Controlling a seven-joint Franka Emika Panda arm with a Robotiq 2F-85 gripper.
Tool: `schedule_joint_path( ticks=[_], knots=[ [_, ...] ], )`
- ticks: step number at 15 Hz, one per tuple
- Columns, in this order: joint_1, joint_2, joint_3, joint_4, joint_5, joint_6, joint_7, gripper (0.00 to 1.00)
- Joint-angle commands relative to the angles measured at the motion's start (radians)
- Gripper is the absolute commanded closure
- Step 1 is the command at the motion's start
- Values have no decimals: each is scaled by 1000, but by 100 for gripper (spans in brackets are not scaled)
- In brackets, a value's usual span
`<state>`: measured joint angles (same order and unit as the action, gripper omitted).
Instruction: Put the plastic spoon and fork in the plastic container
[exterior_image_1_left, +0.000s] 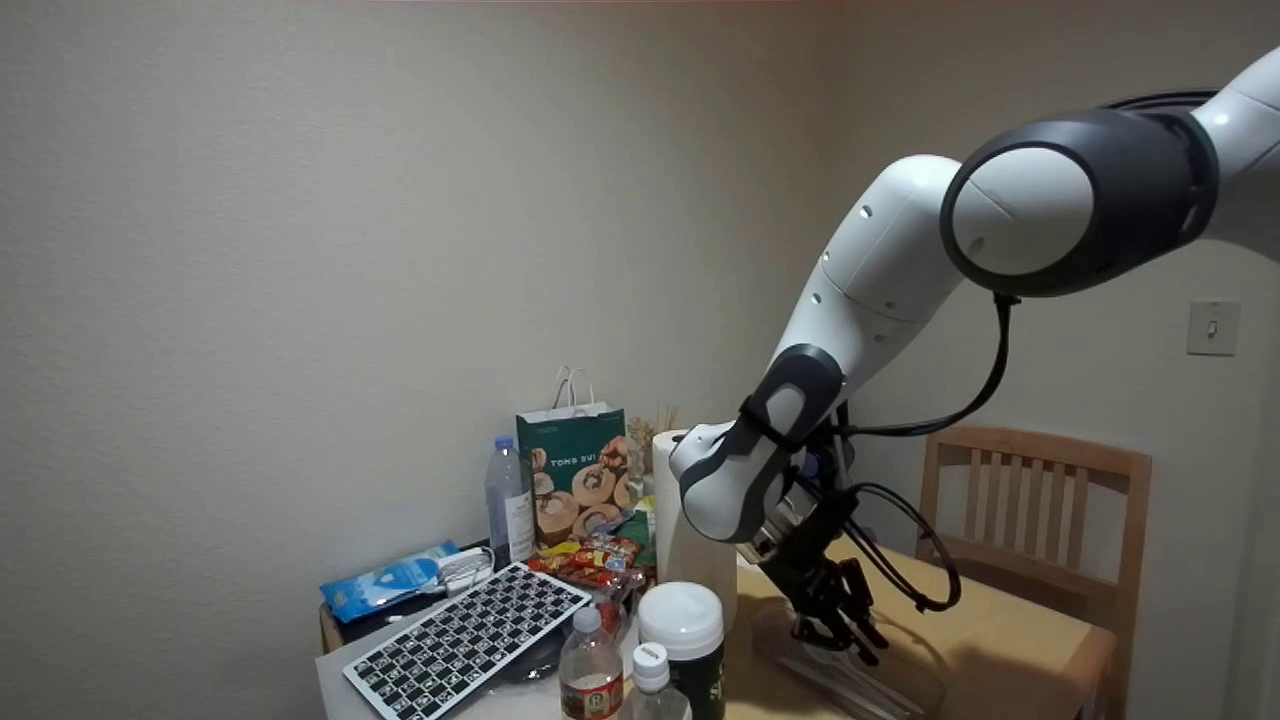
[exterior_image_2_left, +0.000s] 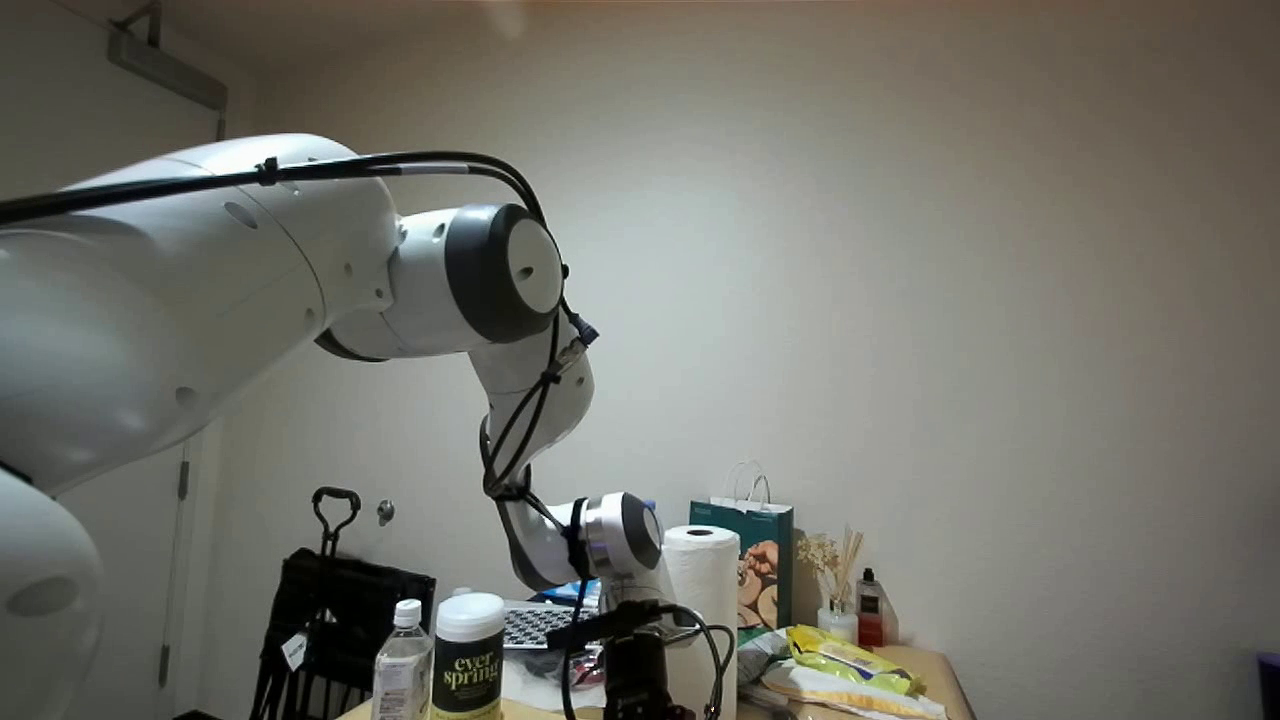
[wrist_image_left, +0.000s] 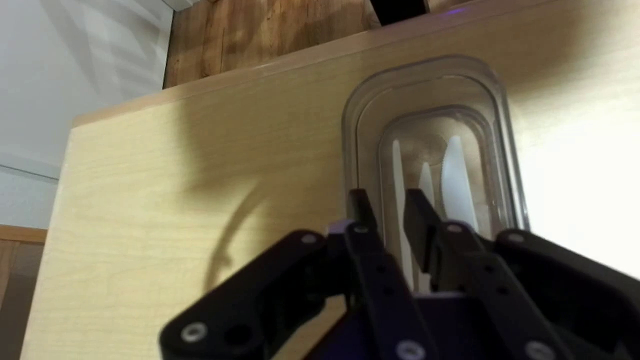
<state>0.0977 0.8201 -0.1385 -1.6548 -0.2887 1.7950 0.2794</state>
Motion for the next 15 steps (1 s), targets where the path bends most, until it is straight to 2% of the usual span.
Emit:
schedule_joint_path(
  ticks=[1,7,8,10,11,12,15],
  knots=[
    [-9,-3,-2,3,-15,9,3,45],
    [-2,-22,-8,1,-15,9,19,6],
    [3,-30,-9,-1,-12,5,33,2],
    [-6,-4,-1,22,-5,-2,17,0],
    [-5,-6,0,24,-5,-2,19,7],
    [-5,-5,1,24,-5,-2,19,0],
    [-5,-2,1,24,-4,-2,19,0]
  ],
)
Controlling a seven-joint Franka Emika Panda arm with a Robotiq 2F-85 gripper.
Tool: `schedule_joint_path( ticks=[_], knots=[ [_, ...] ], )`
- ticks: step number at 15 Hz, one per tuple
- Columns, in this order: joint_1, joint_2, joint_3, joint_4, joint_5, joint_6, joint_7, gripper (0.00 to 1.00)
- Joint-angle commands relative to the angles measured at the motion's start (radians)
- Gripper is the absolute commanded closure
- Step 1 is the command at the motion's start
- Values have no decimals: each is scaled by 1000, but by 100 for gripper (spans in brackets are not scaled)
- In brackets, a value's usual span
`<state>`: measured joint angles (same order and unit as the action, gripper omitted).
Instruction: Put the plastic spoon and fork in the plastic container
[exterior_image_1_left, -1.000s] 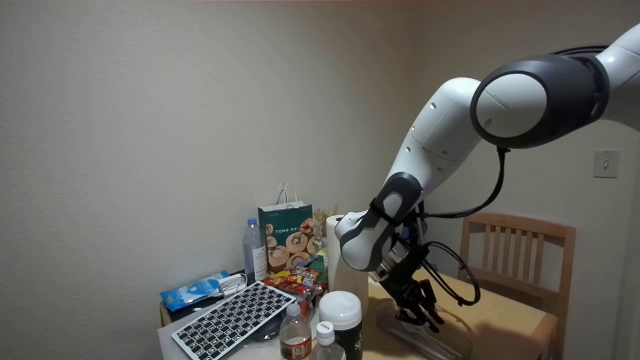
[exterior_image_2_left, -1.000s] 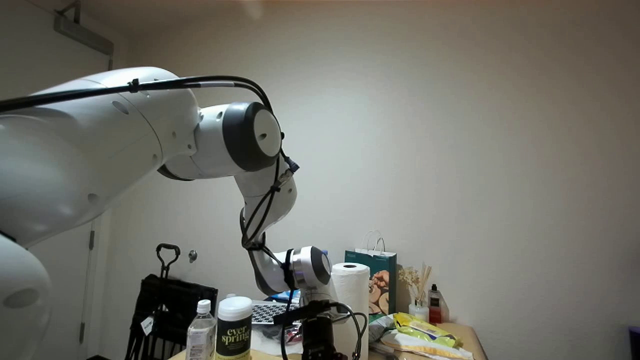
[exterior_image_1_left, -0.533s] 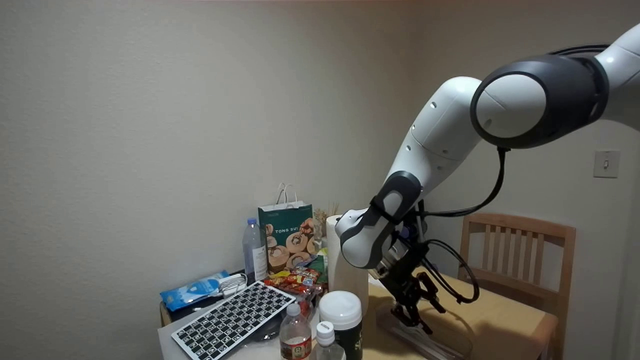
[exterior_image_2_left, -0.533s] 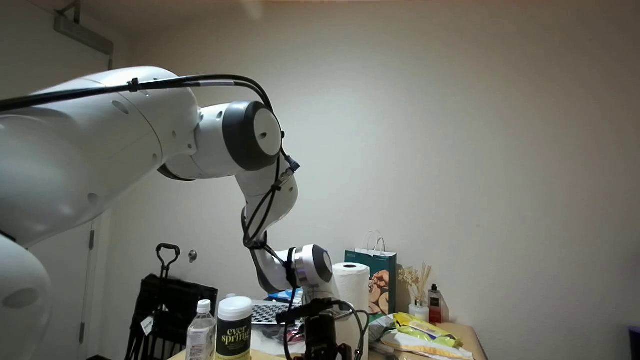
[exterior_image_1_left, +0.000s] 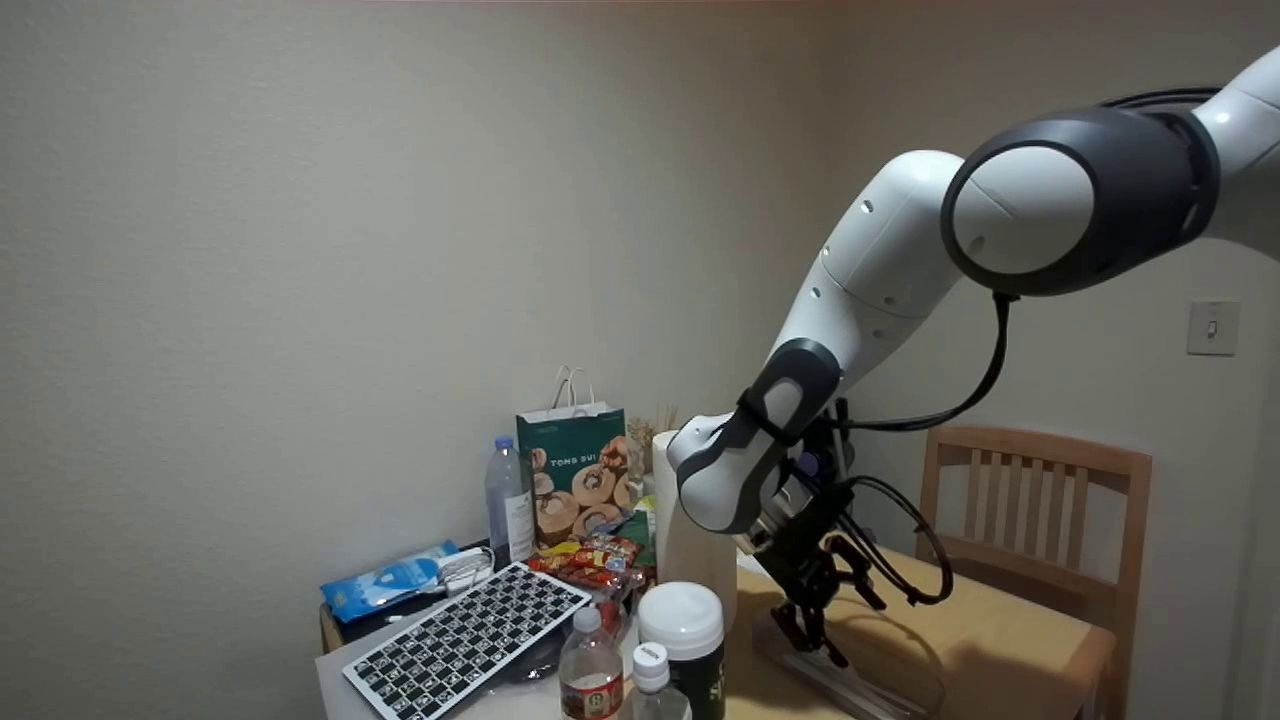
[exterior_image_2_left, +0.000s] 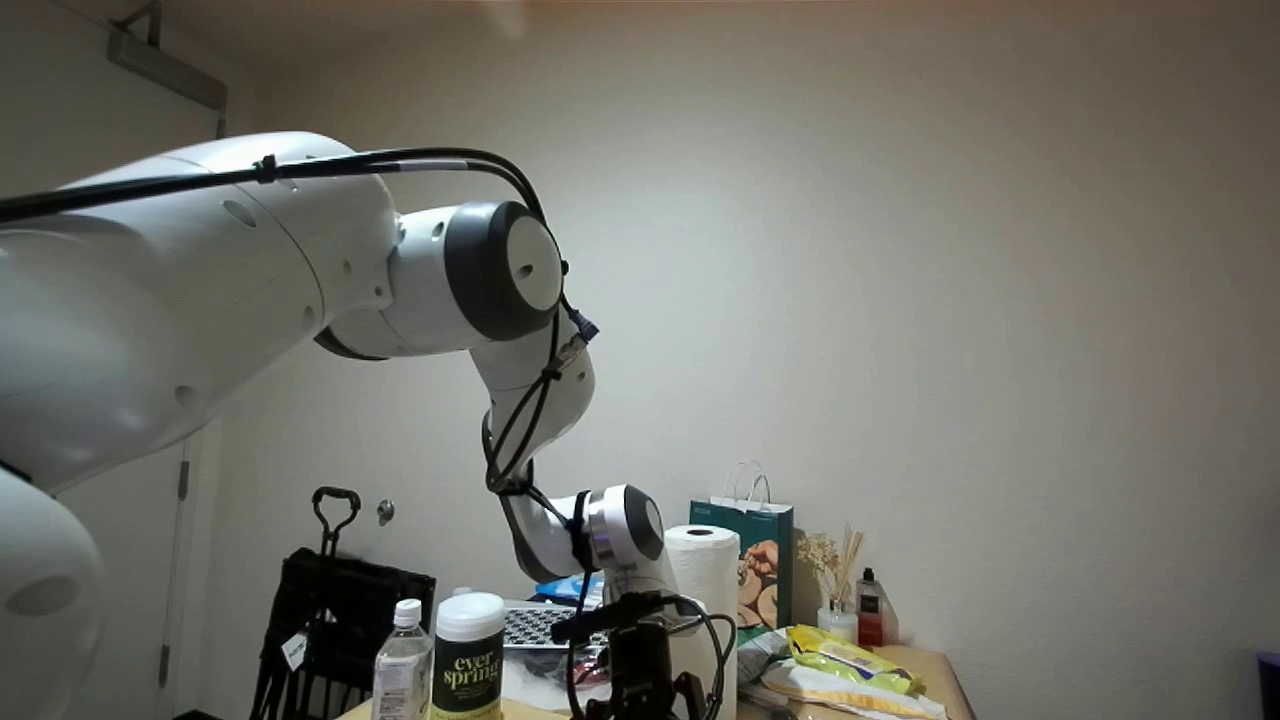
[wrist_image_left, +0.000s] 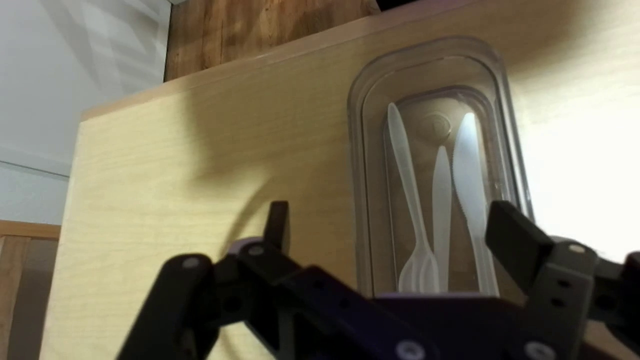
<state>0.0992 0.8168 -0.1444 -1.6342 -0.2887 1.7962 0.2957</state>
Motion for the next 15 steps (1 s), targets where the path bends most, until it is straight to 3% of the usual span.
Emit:
schedule_joint_path(
  ticks=[1,9,10,15],
  knots=[
    [-3,10,6,9,8,-10,31,0],
    [31,62,-25,74,76,-69,327,0],
    [19,44,-11,54,56,-53,271,0],
    [20,46,-11,58,55,-55,277,0]
  ],
)
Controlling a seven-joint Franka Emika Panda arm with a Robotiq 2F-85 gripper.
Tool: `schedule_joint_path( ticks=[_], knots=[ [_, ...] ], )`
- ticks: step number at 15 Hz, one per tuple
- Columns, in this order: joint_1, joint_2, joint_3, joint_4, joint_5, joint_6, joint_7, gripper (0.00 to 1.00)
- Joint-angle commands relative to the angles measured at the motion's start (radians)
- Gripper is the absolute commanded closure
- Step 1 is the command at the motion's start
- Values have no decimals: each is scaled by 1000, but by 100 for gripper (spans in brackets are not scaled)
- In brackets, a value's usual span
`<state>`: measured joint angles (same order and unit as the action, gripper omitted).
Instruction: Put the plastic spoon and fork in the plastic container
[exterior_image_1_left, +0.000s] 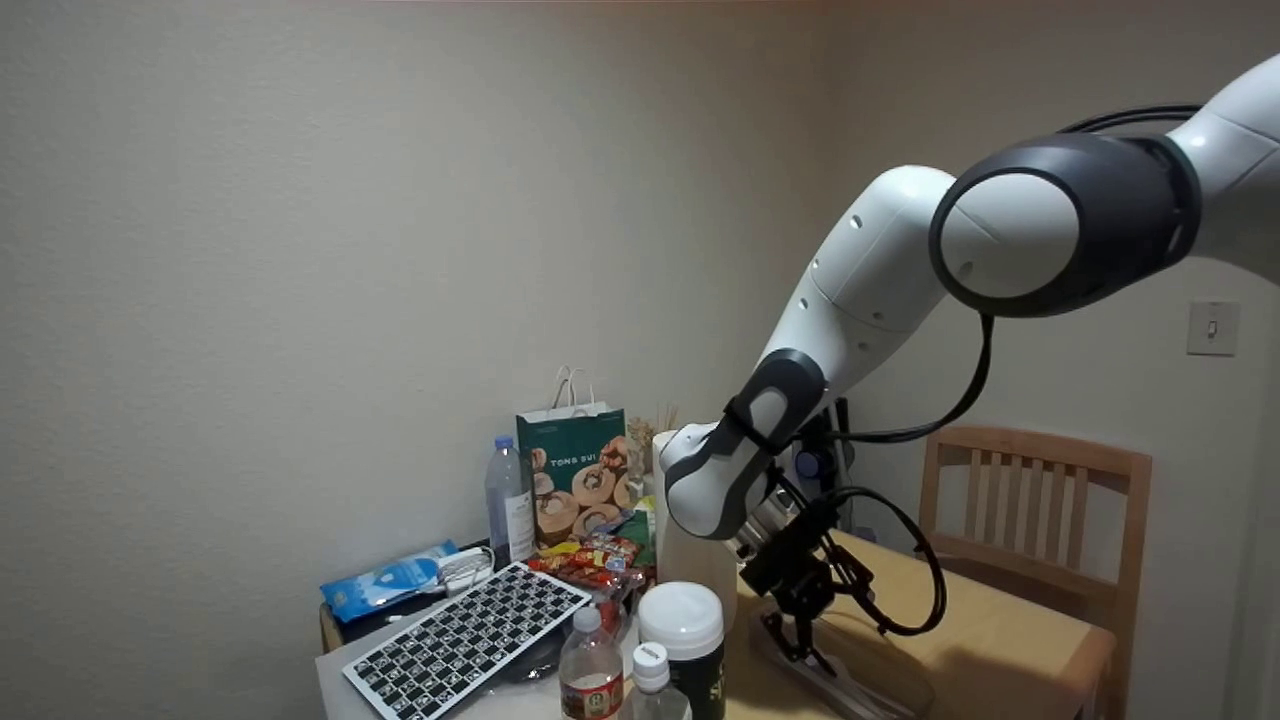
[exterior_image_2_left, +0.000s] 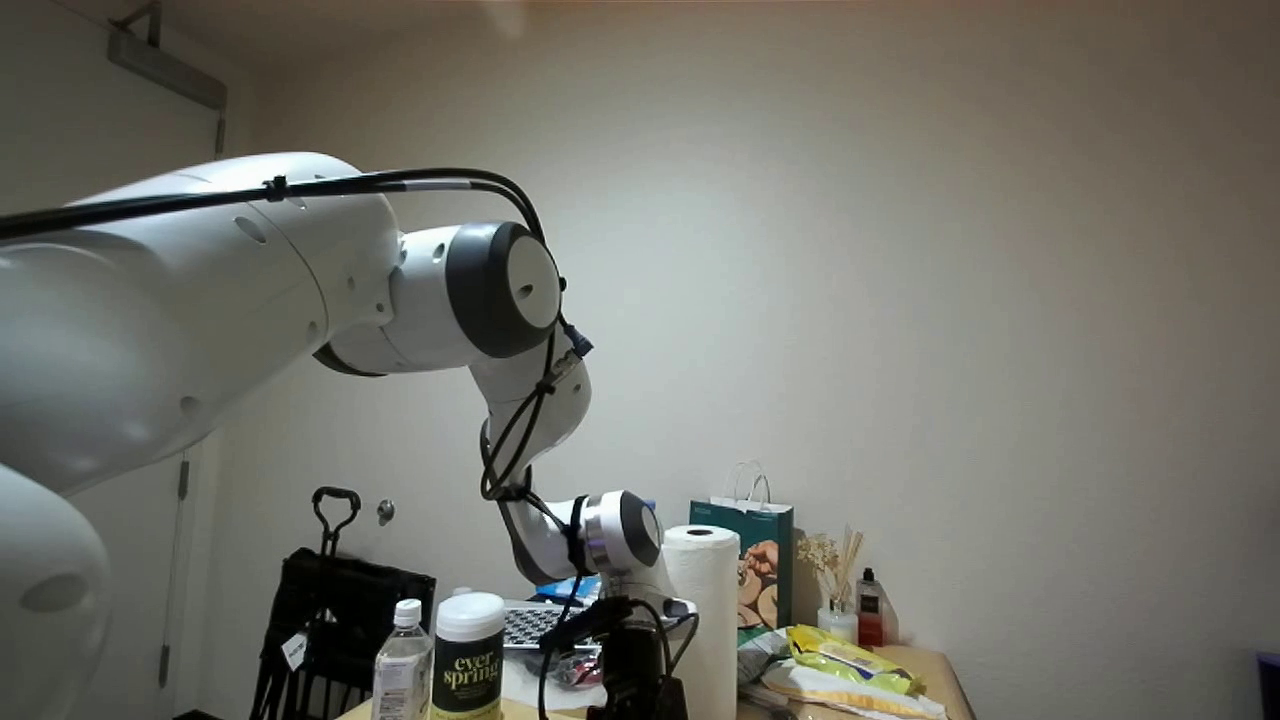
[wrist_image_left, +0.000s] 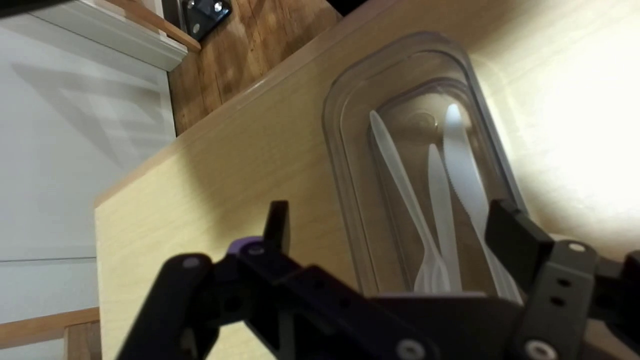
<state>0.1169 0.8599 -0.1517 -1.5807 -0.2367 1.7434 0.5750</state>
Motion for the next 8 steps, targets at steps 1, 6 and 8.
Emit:
schedule_joint_path(
  ticks=[1,6,8],
  knots=[
    [3,3,-3,4,3,-2,-2,0],
    [14,-65,-11,-38,-24,24,-3,0],
    [18,-92,-14,-42,-34,19,0,0]
  ],
)
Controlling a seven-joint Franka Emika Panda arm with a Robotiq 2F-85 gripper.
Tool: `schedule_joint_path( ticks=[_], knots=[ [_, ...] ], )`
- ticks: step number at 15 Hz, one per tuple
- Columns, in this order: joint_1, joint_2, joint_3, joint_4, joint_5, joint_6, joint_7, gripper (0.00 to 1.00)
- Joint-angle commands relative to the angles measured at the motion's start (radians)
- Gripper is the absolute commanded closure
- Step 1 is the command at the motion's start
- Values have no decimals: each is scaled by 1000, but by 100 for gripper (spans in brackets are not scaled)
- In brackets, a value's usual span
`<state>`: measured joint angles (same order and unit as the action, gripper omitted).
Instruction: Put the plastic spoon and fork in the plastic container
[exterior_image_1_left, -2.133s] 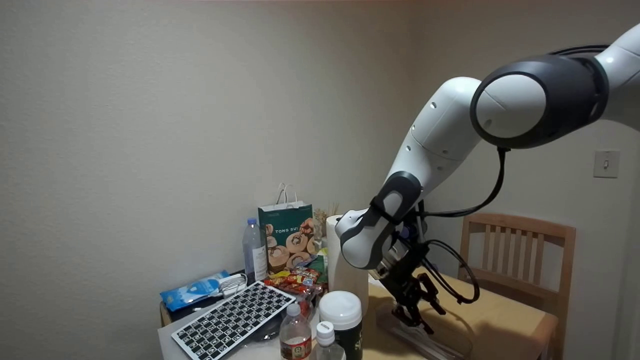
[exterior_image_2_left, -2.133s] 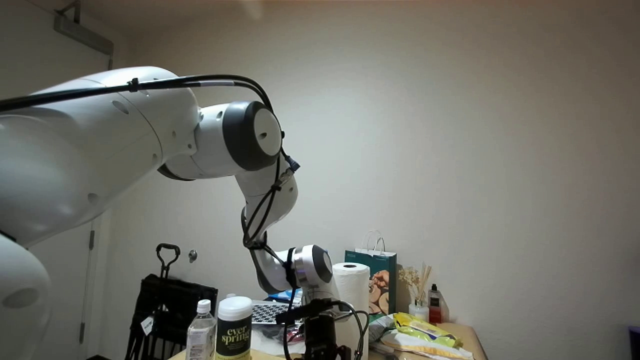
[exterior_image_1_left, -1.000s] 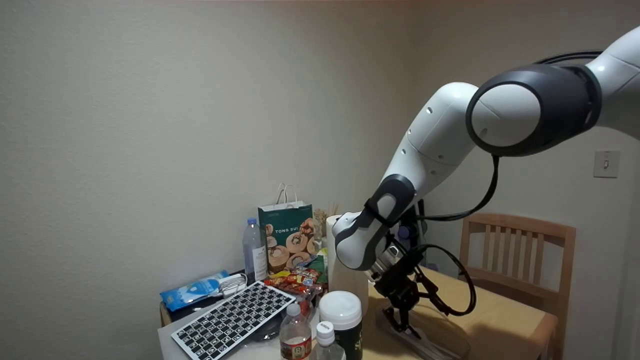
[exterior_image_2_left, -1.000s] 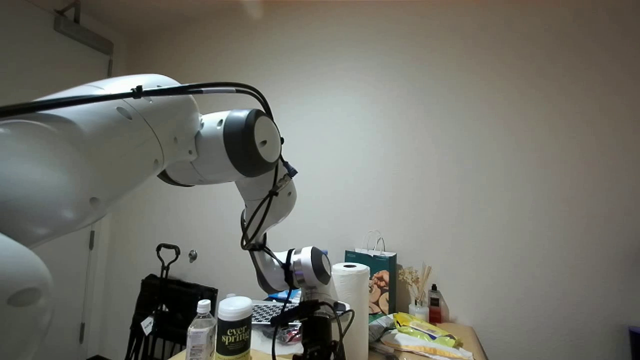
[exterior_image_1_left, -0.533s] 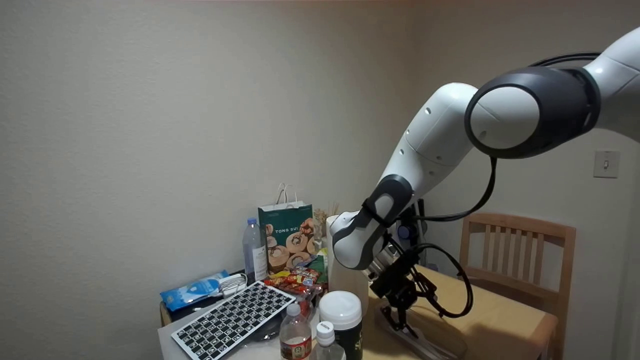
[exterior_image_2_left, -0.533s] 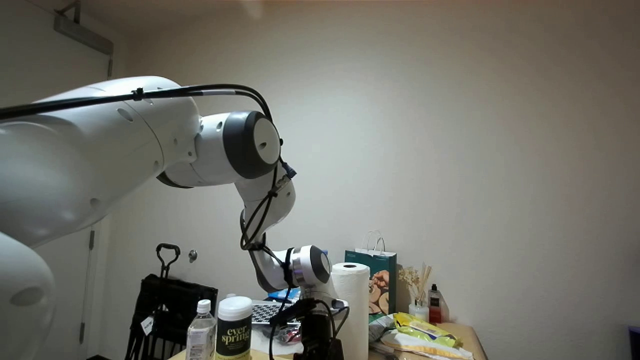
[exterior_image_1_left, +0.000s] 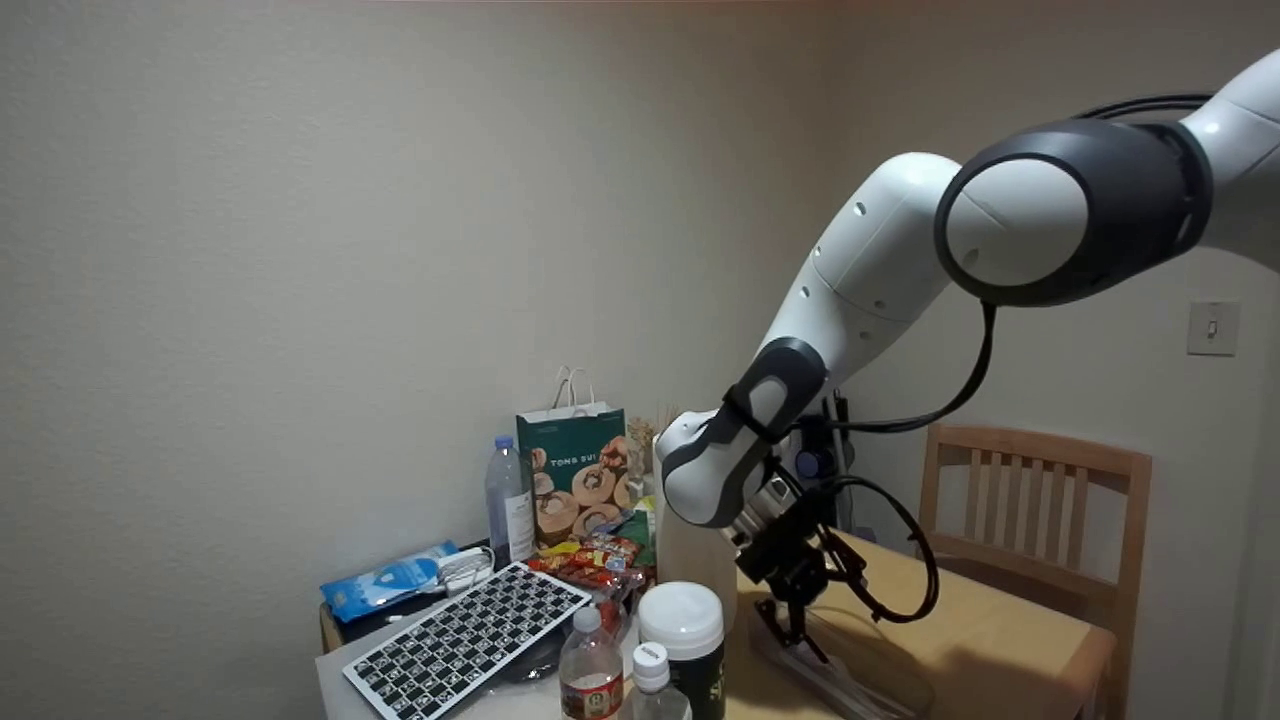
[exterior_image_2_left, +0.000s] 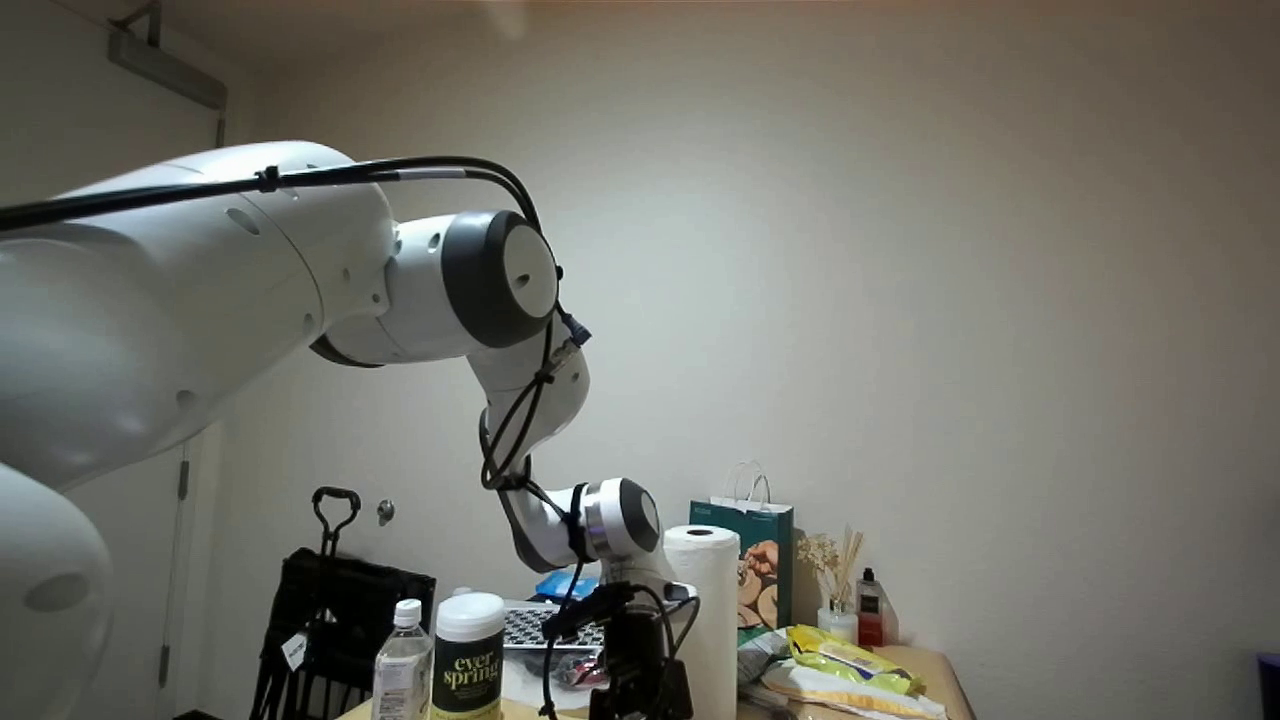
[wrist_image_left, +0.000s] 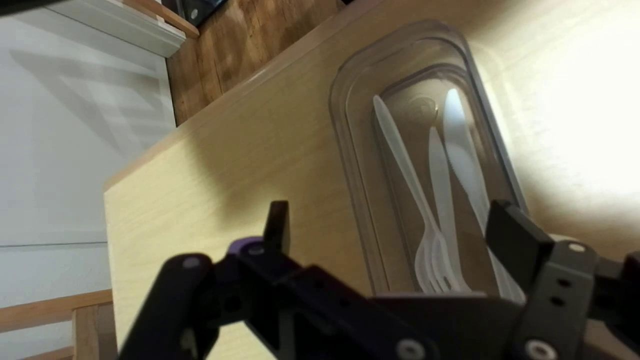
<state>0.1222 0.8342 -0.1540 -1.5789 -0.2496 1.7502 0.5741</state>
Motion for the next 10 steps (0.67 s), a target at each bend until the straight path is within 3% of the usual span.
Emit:
schedule_joint_path(
  ticks=[1,10],
  knots=[
    [14,-79,-12,-44,-23,9,1,0],
    [0,-86,1,3,-9,-26,1,0]
  ],
)
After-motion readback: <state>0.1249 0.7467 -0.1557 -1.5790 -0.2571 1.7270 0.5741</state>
